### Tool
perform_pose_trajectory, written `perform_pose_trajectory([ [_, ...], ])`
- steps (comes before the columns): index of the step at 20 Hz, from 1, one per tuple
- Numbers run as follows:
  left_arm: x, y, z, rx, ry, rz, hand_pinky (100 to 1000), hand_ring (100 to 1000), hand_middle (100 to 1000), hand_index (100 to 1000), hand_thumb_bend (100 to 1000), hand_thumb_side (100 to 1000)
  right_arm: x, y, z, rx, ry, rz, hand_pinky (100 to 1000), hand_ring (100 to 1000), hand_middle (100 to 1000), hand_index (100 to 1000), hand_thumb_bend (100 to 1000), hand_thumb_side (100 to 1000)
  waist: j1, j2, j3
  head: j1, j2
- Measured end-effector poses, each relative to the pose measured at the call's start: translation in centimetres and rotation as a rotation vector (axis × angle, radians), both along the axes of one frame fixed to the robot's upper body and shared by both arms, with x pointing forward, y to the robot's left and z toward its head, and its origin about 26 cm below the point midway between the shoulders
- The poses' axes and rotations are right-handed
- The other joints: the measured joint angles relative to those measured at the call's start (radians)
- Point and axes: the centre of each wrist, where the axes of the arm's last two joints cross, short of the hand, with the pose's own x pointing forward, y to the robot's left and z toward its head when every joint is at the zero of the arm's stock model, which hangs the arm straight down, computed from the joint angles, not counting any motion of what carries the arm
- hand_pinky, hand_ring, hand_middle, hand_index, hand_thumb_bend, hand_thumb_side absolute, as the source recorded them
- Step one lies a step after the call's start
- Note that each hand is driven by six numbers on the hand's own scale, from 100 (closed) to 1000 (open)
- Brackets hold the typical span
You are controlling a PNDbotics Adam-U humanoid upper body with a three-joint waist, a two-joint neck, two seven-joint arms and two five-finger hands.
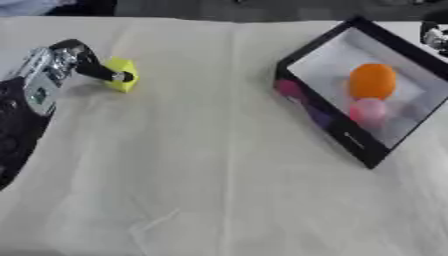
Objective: Pick up the objects with one hand, pass them to the other hand, and then place them into the box on the other side of the table.
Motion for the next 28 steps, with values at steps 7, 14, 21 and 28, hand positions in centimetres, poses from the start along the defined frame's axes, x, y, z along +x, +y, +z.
perform_pose_trajectory([
  [7,0.09,-0.13,-0.19,-0.002,0.001,-0.005,844,774,729,762,642,501,0.02,0.04,-0.02,-0.005,-0.002,0.0,881,797,854,842,100,496,0.0,0.0,-0.002,0.0,0.0],
  [14,0.18,-0.39,-0.34,-0.004,0.003,-0.01,841,771,720,736,587,457,0.03,0.04,-0.04,-0.005,-0.001,0.001,881,797,854,843,100,500,0.0,0.0,-0.003,0.0,0.0],
  [21,0.21,-0.53,-0.34,0.006,0.006,-0.017,835,767,702,675,493,409,0.08,-0.05,-0.15,-0.005,0.005,-0.001,881,797,855,843,100,504,0.0,0.0,-0.004,0.003,0.0],
  [28,0.23,-0.56,-0.29,0.014,0.009,-0.019,835,762,695,649,362,351,0.08,-0.05,-0.18,-0.005,0.005,-0.001,882,798,855,843,100,505,0.0,0.0,-0.004,0.005,0.0],
])
